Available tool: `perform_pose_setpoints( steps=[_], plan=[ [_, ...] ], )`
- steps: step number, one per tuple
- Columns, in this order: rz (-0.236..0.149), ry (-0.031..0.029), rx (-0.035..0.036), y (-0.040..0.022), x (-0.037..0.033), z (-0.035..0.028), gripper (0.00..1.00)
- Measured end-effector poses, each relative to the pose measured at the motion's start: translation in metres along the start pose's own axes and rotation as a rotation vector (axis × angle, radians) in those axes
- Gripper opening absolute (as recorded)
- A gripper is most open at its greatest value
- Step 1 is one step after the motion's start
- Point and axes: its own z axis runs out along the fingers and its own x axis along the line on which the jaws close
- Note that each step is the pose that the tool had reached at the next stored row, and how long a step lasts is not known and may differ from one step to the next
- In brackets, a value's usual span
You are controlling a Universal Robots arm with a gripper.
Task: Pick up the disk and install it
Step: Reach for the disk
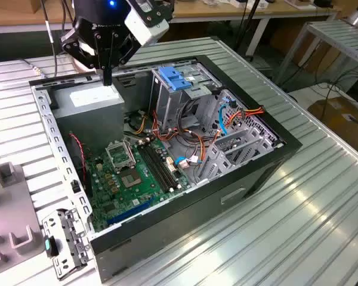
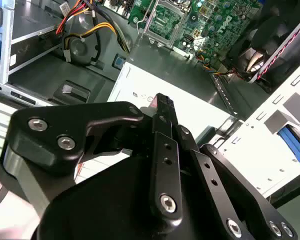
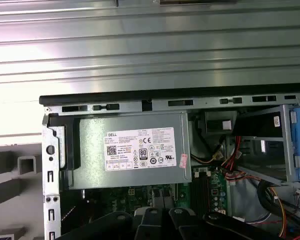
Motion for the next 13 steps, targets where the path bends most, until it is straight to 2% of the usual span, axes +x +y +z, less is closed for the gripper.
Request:
perform_pose_setpoints(
  steps=[13],
  plan=[
    [0.000, 0.0000, 0.0001, -0.0005, 0.0061, -0.0002, 0.11]
  ],
)
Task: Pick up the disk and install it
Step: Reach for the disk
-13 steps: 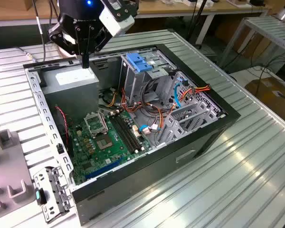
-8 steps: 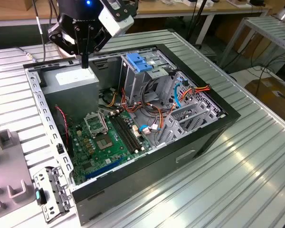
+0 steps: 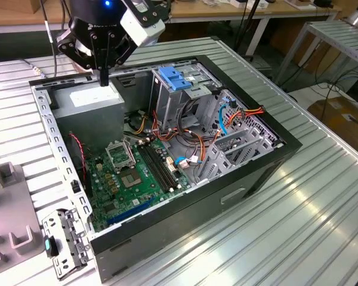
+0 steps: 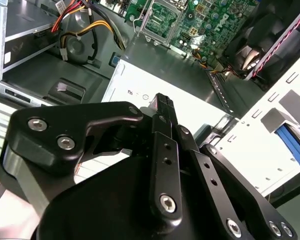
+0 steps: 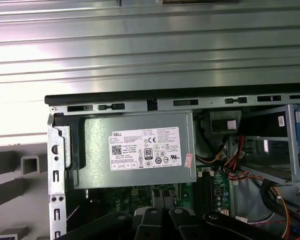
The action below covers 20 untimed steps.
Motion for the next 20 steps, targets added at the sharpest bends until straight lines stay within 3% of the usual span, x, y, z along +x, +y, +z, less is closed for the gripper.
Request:
perform_pose_setpoints(
  steps=[20],
  plan=[
    [0.000, 0.0000, 0.0000, -0.0006, 0.0076, 0.0001, 0.11]
  ],
)
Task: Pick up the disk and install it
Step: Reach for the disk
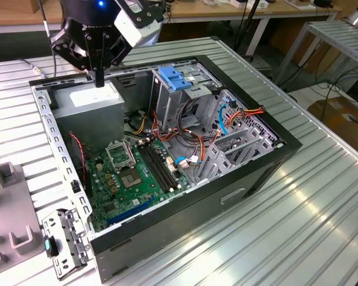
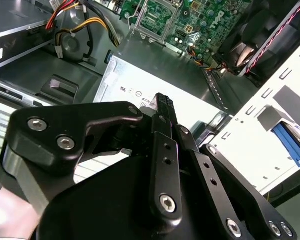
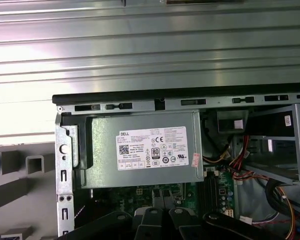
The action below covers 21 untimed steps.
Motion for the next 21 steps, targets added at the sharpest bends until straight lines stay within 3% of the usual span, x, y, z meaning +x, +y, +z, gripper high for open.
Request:
perform_pose_setpoints(
  steps=[21],
  plan=[
    [0.000, 0.0000, 0.0000, -0.0008, 0.0100, 0.0005, 0.11]
  ],
)
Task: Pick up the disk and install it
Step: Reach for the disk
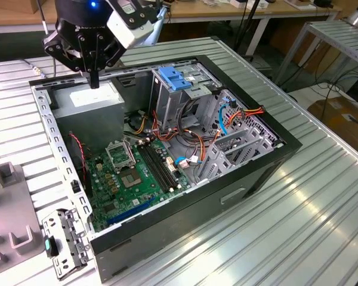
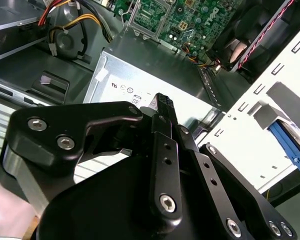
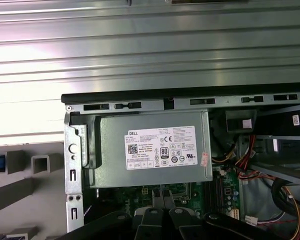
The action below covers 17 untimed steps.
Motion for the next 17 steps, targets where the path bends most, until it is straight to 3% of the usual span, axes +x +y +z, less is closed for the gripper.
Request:
perform_pose_setpoints(
  steps=[17],
  plan=[
    [0.000, 0.0000, 0.0000, -0.0010, 0.0127, 0.0006, 0.11]
  ],
)
